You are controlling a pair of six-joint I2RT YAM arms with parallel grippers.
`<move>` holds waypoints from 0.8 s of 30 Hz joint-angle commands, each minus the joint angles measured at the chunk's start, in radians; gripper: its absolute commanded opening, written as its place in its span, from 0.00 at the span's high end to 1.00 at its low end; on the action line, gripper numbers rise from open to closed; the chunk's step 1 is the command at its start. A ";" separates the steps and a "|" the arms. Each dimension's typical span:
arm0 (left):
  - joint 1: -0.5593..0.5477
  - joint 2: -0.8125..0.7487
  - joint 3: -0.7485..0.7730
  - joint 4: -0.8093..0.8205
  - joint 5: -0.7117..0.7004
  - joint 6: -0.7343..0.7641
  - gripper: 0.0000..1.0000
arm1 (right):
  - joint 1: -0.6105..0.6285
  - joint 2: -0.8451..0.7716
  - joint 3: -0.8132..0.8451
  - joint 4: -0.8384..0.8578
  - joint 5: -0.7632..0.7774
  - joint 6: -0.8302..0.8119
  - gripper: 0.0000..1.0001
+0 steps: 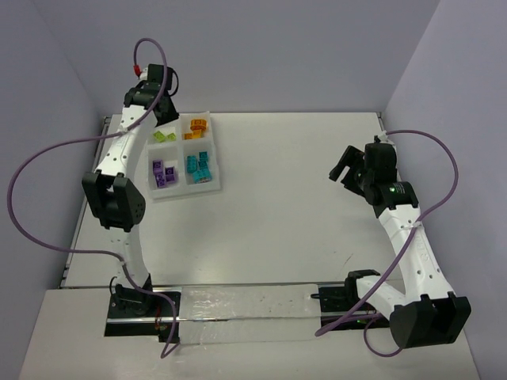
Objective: Sort the legos into containers by color
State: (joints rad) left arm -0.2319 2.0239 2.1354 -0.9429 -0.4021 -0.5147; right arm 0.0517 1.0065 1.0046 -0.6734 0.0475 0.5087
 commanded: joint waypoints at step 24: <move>0.123 0.236 0.158 0.185 0.046 0.108 0.11 | -0.004 0.037 0.047 -0.024 0.019 -0.012 0.13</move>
State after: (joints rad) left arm -0.1049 2.3715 2.2671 -0.7959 -0.3609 -0.3983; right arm 0.0517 1.0433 1.0103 -0.6971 0.0481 0.5095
